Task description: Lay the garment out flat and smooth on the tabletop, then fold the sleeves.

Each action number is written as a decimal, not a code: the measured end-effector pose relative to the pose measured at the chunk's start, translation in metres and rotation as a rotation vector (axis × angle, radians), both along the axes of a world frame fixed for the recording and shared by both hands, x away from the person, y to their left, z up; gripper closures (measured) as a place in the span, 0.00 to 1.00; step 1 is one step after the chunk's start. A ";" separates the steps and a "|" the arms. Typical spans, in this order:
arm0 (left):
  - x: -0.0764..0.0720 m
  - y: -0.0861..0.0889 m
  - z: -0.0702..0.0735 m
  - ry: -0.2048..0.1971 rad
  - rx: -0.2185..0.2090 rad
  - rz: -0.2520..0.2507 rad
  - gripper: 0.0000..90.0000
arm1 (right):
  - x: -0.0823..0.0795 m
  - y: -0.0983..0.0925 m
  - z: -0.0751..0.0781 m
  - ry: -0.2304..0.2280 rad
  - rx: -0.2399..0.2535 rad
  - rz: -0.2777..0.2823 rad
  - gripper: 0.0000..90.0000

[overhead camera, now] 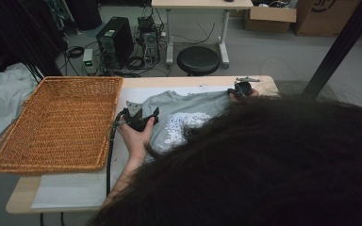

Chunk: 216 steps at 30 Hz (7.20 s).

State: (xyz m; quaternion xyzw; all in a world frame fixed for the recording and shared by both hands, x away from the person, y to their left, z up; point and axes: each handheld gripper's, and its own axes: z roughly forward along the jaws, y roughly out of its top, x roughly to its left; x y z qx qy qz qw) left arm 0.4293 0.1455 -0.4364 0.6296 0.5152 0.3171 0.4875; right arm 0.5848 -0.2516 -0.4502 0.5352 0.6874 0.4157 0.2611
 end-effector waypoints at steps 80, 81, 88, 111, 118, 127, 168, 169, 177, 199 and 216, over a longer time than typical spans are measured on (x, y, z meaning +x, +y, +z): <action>-0.151 -0.013 0.034 -0.184 0.013 -0.256 0.03 | -0.295 -0.019 0.049 -0.204 0.204 0.100 0.23; -0.151 -0.015 0.035 -0.188 0.019 -0.260 0.03 | -0.295 -0.018 0.050 -0.204 0.199 0.106 0.23; -0.145 -0.018 0.035 -0.199 -0.001 -0.264 0.03 | -0.295 -0.017 0.058 -0.215 0.171 0.129 0.23; -0.144 -0.009 0.035 -0.193 -0.006 -0.207 0.03 | -0.292 -0.028 0.050 -0.198 0.164 0.117 0.18; -0.146 -0.005 0.037 -0.205 -0.010 -0.201 0.03 | -0.292 -0.028 0.048 -0.212 0.190 0.098 0.18; -0.142 0.002 0.037 -0.199 0.000 -0.195 0.03 | -0.289 -0.025 0.048 -0.203 0.225 0.104 0.20; -0.123 0.010 0.024 -0.170 0.001 -0.148 0.07 | -0.171 -0.080 0.021 -0.127 0.349 -0.154 0.54; -0.122 0.011 0.024 -0.169 -0.001 -0.148 0.07 | -0.165 -0.081 0.019 -0.122 0.347 -0.173 0.55; -0.118 0.015 0.016 -0.154 -0.003 -0.134 0.07 | -0.130 -0.088 -0.003 -0.053 0.386 -0.231 0.58; -0.118 0.021 0.010 -0.141 -0.016 -0.133 0.07 | -0.108 -0.093 -0.012 -0.056 0.394 -0.212 0.62; -0.121 0.023 0.008 -0.134 -0.010 -0.140 0.07 | -0.104 -0.084 -0.012 0.017 0.268 -0.143 0.96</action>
